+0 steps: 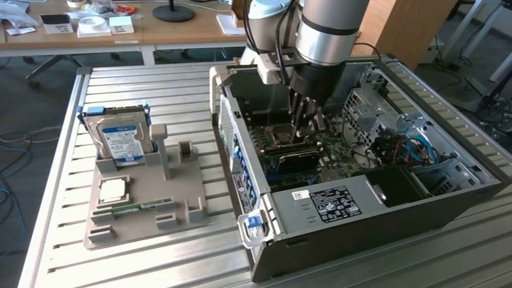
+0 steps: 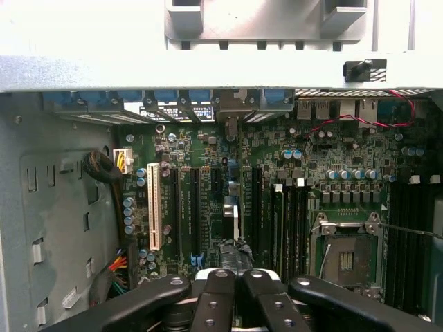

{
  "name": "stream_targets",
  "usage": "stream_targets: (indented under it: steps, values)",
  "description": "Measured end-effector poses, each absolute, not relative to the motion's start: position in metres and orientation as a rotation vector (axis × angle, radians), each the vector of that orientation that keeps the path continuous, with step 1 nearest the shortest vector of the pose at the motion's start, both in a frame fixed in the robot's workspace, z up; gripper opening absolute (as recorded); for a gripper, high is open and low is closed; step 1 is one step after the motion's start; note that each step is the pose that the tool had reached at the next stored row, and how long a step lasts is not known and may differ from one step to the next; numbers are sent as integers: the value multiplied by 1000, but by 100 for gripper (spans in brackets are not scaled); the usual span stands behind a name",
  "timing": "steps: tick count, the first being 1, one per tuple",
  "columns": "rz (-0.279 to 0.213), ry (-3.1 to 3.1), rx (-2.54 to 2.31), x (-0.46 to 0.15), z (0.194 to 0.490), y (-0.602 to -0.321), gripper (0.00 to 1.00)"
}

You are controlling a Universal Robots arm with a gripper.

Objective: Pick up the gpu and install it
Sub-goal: 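Press down on the gpu until it lock into place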

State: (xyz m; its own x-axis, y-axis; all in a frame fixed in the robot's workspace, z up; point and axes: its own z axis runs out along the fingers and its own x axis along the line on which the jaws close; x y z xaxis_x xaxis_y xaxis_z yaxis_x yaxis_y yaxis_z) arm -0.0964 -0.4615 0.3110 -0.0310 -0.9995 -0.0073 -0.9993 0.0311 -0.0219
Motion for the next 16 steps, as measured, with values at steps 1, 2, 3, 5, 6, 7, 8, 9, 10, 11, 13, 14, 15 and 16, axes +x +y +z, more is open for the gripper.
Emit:
stream_targets:
  steps: [1,2,3,5,6,7,8,9,10,11,13,14,15,16]
  values:
    - [-16,2241,-2172,-96,311,-461,11]
    - [-16,2241,-2172,-96,311,-461,11]
    - [-17,2241,-2172,-96,311,-462,11]
    - [-17,2241,-2172,-96,311,-461,11]
    - [-17,2241,-2172,-96,311,-461,11]
    - [-17,2241,-2172,-96,311,-462,11]
    - [-17,2241,-2172,-96,311,-462,11]
    - [-17,2241,-2173,-95,311,-461,11]
    - [-17,2241,-2172,-94,311,-461,11]
    - [-17,2241,-2173,-93,311,-461,11]
    - [-17,2241,-2172,-92,311,-462,11]
    - [-17,2241,-2172,-92,311,-462,11]
    - [-17,2241,-2172,-92,311,-462,11]
    - [-16,2241,-2172,-92,311,-461,11]
